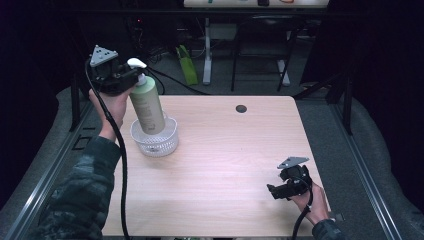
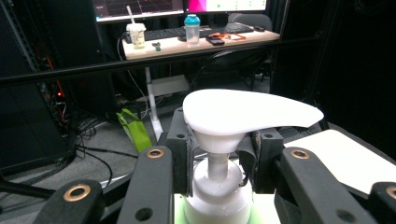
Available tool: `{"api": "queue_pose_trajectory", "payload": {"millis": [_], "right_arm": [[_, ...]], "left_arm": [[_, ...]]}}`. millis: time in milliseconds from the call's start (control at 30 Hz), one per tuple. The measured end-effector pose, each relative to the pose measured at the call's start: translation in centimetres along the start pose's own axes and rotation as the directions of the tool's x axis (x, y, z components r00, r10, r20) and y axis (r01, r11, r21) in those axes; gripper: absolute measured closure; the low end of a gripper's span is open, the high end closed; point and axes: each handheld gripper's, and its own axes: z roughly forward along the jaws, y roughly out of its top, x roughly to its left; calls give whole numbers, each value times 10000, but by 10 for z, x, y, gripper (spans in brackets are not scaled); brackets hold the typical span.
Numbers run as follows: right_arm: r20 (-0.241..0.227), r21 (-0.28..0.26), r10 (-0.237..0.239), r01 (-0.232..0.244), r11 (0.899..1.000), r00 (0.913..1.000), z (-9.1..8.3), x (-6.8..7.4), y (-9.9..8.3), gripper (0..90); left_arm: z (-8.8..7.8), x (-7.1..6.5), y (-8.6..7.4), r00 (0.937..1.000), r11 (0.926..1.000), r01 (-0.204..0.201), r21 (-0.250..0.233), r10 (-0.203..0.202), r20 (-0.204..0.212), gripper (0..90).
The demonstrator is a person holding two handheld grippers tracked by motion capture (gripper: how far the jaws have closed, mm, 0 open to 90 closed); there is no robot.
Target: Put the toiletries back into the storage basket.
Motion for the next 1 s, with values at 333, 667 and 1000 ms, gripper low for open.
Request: {"api": "queue_pose_trajectory", "payload": {"millis": [333, 667, 1000], "right_arm": [[-39, 21, -20, 20, 10000, 10000, 0, 0, 0, 86], [-23, 15, -60, 60, 10000, 10000, 0, 0, 0, 86], [-31, 21, -13, 13, 10000, 10000, 0, 1, 0, 86]], "left_arm": [[2, 4, -4, 9997, 9997, 246, 30, -246, 70, 677], [8, 5, -17, 9994, 9991, 341, 256, -342, 48, 677], [10, 7, -26, 9992, 9986, 409, 344, -410, 6, 678]]}}
